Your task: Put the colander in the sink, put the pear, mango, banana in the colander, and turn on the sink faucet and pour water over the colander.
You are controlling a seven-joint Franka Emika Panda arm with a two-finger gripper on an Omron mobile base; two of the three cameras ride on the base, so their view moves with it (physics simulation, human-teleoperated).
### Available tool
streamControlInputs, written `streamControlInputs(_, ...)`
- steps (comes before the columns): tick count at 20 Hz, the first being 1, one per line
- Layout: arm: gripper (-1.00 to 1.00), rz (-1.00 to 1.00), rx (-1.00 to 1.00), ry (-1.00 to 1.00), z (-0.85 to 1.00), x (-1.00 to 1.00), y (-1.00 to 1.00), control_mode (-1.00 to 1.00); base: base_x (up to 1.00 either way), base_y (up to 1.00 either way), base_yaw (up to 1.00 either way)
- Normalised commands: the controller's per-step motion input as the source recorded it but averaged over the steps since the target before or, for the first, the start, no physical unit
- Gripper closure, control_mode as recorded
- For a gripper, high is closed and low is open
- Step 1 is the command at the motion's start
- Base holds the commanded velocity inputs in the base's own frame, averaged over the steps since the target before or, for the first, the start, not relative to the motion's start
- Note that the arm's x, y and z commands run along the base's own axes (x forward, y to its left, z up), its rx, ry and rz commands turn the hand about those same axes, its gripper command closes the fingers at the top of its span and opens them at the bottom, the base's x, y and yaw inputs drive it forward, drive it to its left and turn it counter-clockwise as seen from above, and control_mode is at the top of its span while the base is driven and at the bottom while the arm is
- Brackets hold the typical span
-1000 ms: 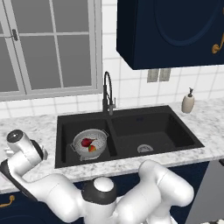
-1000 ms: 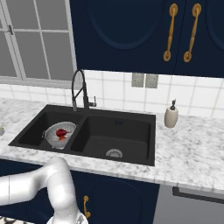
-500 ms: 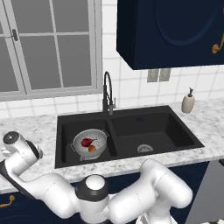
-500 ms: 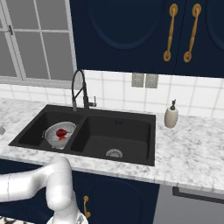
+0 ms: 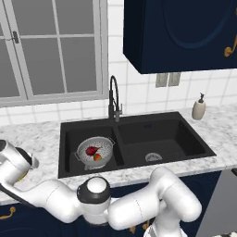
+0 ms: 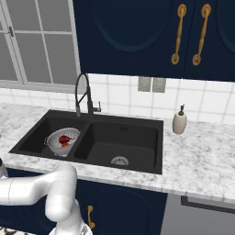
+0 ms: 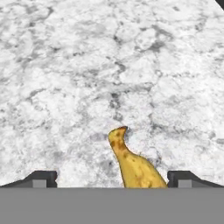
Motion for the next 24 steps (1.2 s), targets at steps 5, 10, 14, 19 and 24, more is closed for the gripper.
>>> streamControlInputs(5, 1.00, 0.00, 0.03, -0.07, -1.00, -0.99, -0.19, -1.00, 0.00, 0.00, 0.00)
streamControlInputs(10, 1.00, 0.00, 0.06, -0.07, -1.00, -0.31, -0.50, -1.00, 0.00, 0.00, 0.00)
streamControlInputs(14, 1.00, -0.08, 0.00, -0.10, -0.99, 0.00, -0.45, -1.00, 0.00, 0.00, 0.00)
streamControlInputs(19, 1.00, -0.26, 0.00, -0.01, -0.37, 0.00, -0.13, -1.00, 0.00, 0.00, 0.00)
streamControlInputs(24, 1.00, -0.20, 0.01, 0.13, 0.25, 0.01, -0.06, -1.00, 0.00, 0.00, 0.00)
